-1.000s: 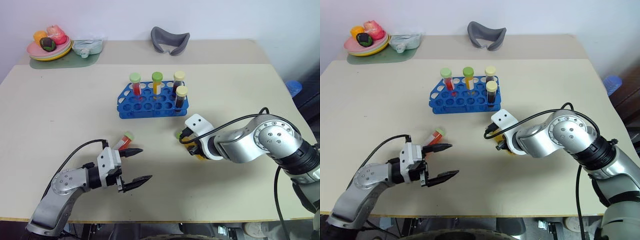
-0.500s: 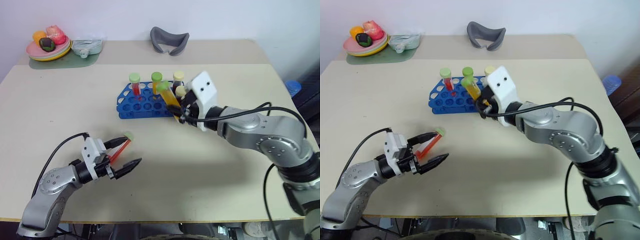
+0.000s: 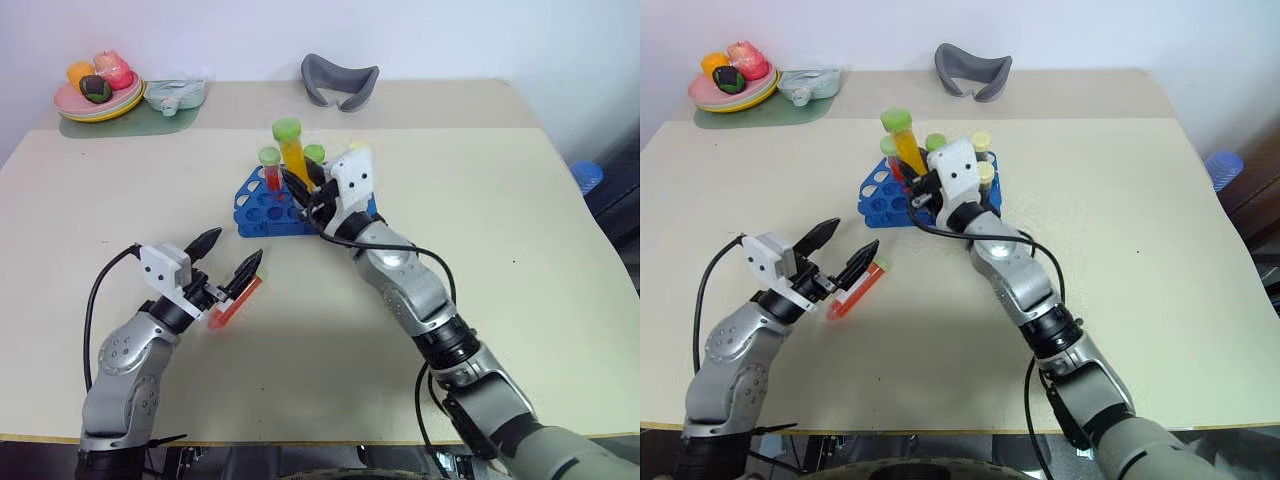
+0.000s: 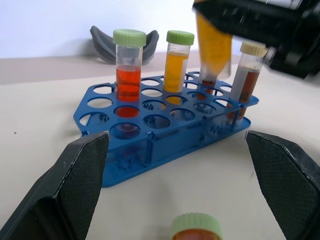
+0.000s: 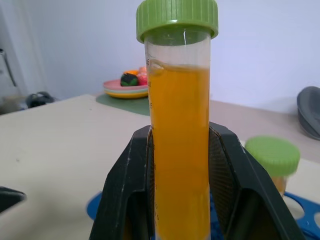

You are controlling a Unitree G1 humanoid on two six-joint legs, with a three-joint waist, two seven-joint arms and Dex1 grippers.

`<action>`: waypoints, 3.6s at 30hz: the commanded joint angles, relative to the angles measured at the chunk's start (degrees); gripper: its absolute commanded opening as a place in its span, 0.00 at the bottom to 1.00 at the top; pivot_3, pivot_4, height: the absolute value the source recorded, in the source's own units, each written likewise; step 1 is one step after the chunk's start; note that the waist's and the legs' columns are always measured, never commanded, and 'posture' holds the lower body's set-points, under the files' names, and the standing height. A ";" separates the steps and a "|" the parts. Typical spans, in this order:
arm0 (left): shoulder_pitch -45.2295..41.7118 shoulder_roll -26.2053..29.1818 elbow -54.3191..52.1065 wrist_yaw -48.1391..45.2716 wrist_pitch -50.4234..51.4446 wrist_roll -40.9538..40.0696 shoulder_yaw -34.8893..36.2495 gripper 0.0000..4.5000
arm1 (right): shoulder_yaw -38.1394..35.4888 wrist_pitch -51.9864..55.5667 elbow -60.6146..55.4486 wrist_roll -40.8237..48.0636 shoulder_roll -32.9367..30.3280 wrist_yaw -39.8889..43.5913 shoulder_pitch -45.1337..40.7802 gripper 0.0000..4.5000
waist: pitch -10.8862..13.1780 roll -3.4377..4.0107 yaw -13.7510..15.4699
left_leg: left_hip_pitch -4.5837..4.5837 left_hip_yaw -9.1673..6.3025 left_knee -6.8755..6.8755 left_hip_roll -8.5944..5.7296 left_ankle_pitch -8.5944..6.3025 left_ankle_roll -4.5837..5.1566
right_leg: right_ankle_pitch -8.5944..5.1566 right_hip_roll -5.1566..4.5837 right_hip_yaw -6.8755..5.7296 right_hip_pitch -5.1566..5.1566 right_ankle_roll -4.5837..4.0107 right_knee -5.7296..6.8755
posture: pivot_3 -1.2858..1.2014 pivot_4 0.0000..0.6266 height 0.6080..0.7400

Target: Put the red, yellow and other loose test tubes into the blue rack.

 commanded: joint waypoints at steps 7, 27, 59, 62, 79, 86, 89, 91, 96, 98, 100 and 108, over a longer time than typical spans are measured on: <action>1.22 -0.02 -2.88 -0.16 -1.31 -0.05 -0.68 1.00 | -5.57 -8.99 10.19 -6.66 5.08 1.89 -0.56 0.19 | 0.00 0.01 -0.15 | 0.04 0.00 0.00 0.00 0.01 -0.02 | 0.00 0.01 0.01 0.00 0.00 0.08 | 0.52 0.24 1.00; 0.01 0.53 -3.38 -0.45 -0.44 -0.45 -2.84 1.00 | -10.36 -15.55 19.47 -12.04 8.93 2.16 -0.76 0.19 | -0.01 0.02 -1.21 | 0.16 0.00 0.02 0.00 0.09 -0.15 | 0.00 0.00 0.03 0.02 0.00 0.36 | 0.52 0.24 1.00; -11.46 20.01 -16.48 13.41 47.36 -6.24 1.16 1.00 | -12.07 16.81 -29.82 4.04 -14.89 29.10 6.46 0.99 | 0.02 -0.02 -1.25 | 0.36 -0.07 0.03 -0.04 0.10 -0.17 | -0.03 0.02 0.04 0.15 0.00 0.56 | 0.52 0.24 1.00; -19.25 24.84 -17.32 15.37 60.72 -6.31 -3.59 1.00 | -12.31 18.14 -31.57 5.44 -20.04 33.62 7.47 0.99 | 0.05 -0.02 -1.37 | 0.44 -0.08 0.01 -0.03 0.09 -0.16 | -0.04 0.06 0.07 0.18 0.00 0.57 | 0.52 0.24 1.00; -47.70 33.71 1.87 22.80 84.66 -29.83 -26.69 1.00 | -10.59 25.87 -44.17 11.48 -29.66 43.07 12.69 0.99 | 0.15 -0.21 -1.13 | 0.76 -0.08 -0.01 -0.05 0.08 -0.14 | -0.07 0.06 0.08 0.52 0.01 0.49 | 0.52 0.24 1.00; -50.18 35.58 4.24 23.52 84.66 -34.08 -29.47 1.00 | -10.87 26.17 -45.37 11.20 -28.93 40.74 13.75 0.99 | 0.16 -0.22 -1.15 | 0.73 -0.08 -0.02 -0.05 0.08 -0.14 | -0.07 0.06 0.08 0.51 0.01 0.45 | 0.52 0.24 1.00; -50.94 37.02 4.64 24.13 84.66 -35.71 -31.01 1.00 | -10.71 26.45 -45.93 11.35 -28.95 40.09 14.04 0.99 | 0.16 -0.22 -1.17 | 0.73 -0.08 -0.02 -0.05 0.08 -0.14 | -0.07 0.06 0.08 0.51 0.01 0.45 | 0.52 0.24 1.00; -51.52 38.41 5.07 23.57 84.66 -37.41 -31.54 1.00 | -10.57 26.55 -46.30 11.49 -29.34 40.18 14.31 0.99 | 0.16 -0.23 -1.14 | 0.73 -0.08 -0.02 -0.05 0.08 -0.14 | -0.07 0.06 0.08 0.51 0.01 0.46 | 0.52 0.24 1.00; -50.83 41.49 6.06 23.92 84.66 -38.20 -33.60 1.00 | -10.36 26.34 -46.06 11.48 -29.66 40.52 14.24 0.99 | 0.17 -0.23 -1.16 | 0.73 -0.08 -0.02 -0.05 0.08 -0.14 | -0.07 0.06 0.08 0.51 0.01 0.45 | 0.52 0.24 1.00; -50.23 41.30 7.11 25.16 84.66 -37.37 -33.32 1.00 | -10.19 25.98 -45.73 11.27 -29.72 40.76 14.25 0.99 | 0.17 -0.23 -1.11 | 0.73 -0.08 -0.02 -0.05 0.08 -0.14 | -0.07 0.06 0.08 0.51 0.01 0.45 | 0.52 0.24 1.00; -49.90 40.96 7.59 26.15 84.66 -36.66 -32.89 0.94 | -10.05 25.73 -45.70 11.07 -29.78 40.88 14.46 1.00 | 0.17 -0.23 -1.10 | 0.74 -0.08 -0.01 -0.05 0.08 -0.14 | -0.07 0.06 0.08 0.52 0.01 0.45 | 0.52 0.24 1.00; -48.64 38.69 10.54 29.99 84.66 -37.20 -30.57 0.18 | -9.40 25.44 -45.89 10.63 -29.77 40.82 14.93 1.00 | 0.16 -0.22 -1.08 | 0.75 -0.07 0.00 -0.05 0.08 -0.14 | -0.07 0.06 0.08 0.53 0.01 0.47 | 0.52 0.24 1.00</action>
